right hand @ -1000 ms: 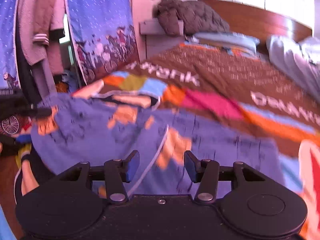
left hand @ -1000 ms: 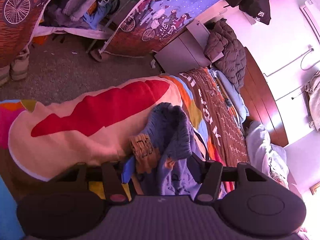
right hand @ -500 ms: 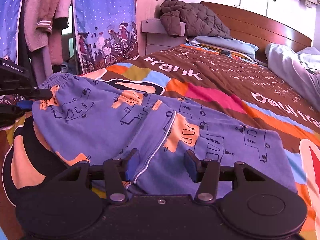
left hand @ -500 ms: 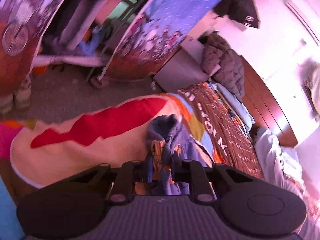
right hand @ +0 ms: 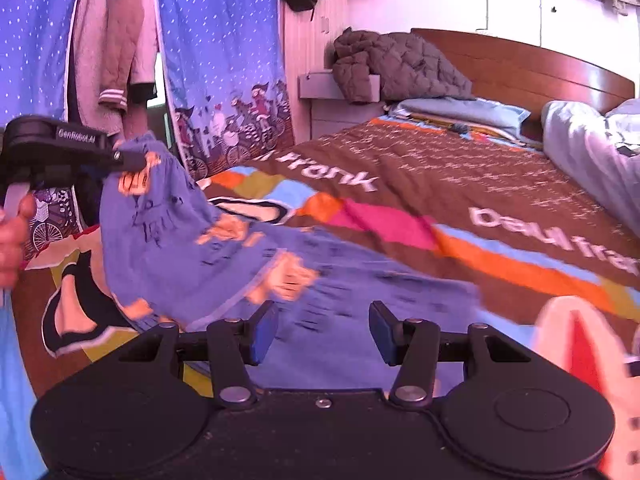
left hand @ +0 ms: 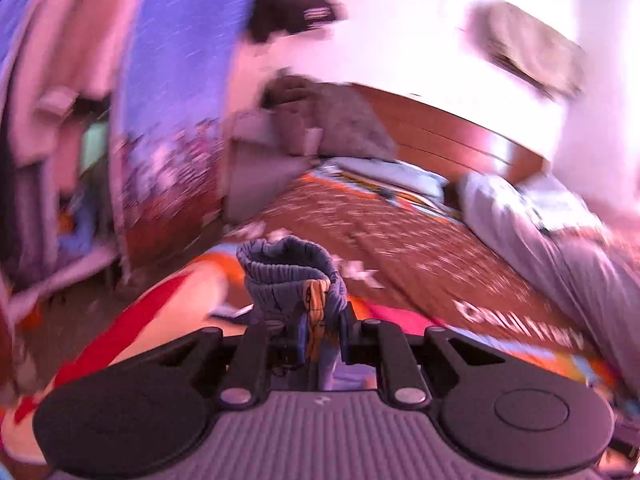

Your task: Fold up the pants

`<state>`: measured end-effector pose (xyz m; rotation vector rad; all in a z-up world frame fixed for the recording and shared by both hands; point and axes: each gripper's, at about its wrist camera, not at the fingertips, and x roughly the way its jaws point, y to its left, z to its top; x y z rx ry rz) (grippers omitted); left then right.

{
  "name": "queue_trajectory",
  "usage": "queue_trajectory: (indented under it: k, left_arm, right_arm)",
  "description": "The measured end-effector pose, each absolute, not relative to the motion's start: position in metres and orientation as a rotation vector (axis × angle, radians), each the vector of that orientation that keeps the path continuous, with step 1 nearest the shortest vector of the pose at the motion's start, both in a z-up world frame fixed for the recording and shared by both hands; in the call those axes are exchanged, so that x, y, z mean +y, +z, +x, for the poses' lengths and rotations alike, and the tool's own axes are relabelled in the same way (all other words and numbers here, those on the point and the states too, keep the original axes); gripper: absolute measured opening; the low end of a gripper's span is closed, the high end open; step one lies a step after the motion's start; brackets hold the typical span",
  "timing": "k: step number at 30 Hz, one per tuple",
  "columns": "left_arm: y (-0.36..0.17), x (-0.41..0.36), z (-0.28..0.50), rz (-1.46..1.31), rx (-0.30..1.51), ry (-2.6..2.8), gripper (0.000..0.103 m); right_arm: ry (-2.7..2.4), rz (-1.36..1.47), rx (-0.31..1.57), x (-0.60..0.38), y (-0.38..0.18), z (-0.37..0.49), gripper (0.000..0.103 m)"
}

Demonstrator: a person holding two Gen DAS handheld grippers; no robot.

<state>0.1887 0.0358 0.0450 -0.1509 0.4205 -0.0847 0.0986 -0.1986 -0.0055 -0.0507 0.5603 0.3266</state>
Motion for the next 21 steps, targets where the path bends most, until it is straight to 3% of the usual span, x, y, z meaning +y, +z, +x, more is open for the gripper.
queue_trajectory:
  k: [3, 5, 17, 21]
  left_arm:
    - [0.053, -0.031, 0.183, 0.024, 0.406, -0.144, 0.015]
    - [0.052, -0.073, 0.178, 0.11, 0.404, -0.192, 0.015]
    - [-0.025, -0.227, 0.157, 0.404, 0.55, -0.433, 0.017]
    - [-0.062, -0.241, 0.163, 0.478, 0.671, -0.465, 0.027]
  right_arm:
    - [0.303, -0.009, 0.552, -0.244, 0.001, 0.088, 0.057]
    - [0.265, 0.038, 0.545, -0.273, 0.004, 0.082, 0.066]
    - [0.127, 0.155, 0.523, -0.368, -0.014, 0.076, 0.066]
    - [0.124, 0.164, 0.569, -0.374, -0.029, 0.083, 0.066]
